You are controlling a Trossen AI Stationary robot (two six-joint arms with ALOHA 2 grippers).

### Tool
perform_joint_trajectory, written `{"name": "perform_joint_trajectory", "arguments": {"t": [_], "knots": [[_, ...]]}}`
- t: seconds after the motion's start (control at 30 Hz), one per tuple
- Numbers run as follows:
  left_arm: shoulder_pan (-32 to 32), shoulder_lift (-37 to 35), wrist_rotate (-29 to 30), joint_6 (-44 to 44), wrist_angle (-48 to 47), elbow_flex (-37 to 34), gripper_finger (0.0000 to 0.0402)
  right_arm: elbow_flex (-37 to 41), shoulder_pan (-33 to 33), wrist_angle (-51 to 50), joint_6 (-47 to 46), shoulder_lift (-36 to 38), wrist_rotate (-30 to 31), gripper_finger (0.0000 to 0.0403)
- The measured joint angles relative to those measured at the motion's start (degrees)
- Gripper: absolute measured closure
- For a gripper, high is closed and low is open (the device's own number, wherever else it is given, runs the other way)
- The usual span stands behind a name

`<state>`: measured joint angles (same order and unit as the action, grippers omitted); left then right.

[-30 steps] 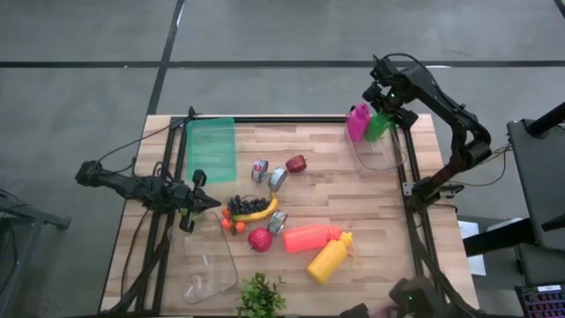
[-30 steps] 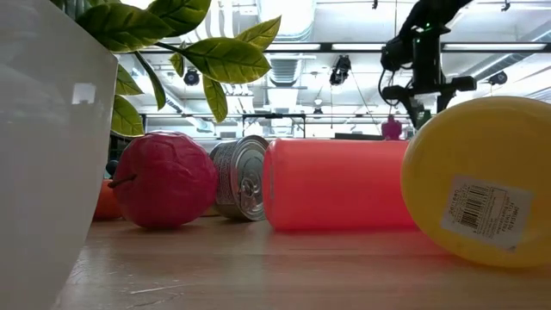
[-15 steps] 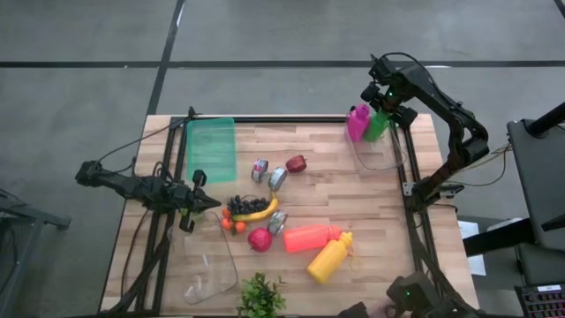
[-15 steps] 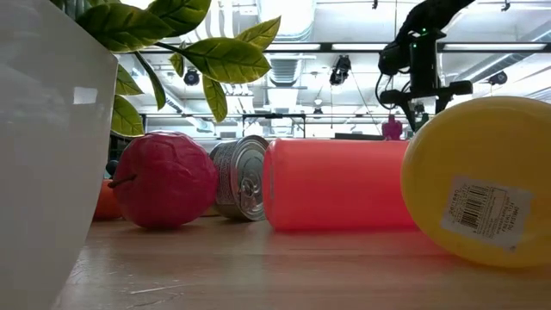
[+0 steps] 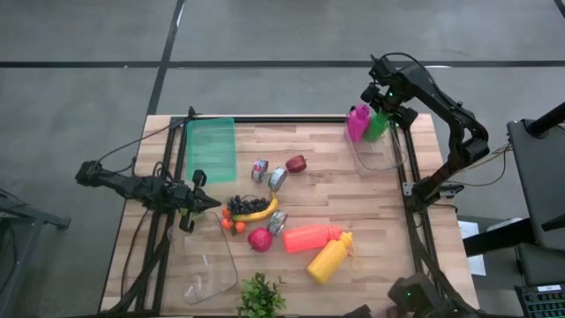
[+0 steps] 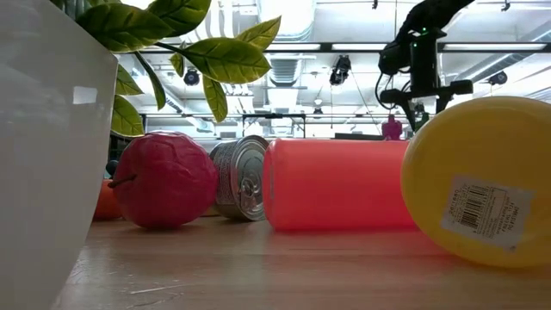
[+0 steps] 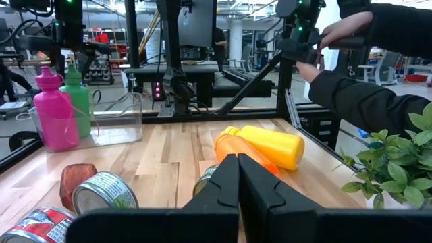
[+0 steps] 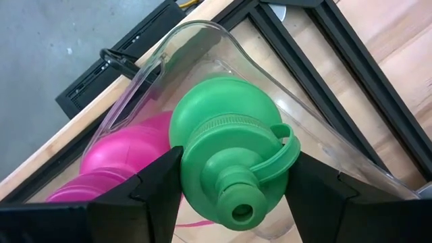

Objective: Pick & Place Food Item
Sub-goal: Put the green tumbler bottle into the top right transparent bin

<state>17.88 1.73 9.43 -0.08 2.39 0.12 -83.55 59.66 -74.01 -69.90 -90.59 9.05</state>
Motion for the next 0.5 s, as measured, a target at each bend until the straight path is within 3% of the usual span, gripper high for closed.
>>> {"name": "perform_joint_trajectory", "arguments": {"t": [0.5], "knots": [[0.01, -0.01, 0.00, 0.00, -0.02, 0.00, 0.0402, 0.07, 1.29, -0.76, 1.32, 0.00, 1.32, 0.0084]]}}
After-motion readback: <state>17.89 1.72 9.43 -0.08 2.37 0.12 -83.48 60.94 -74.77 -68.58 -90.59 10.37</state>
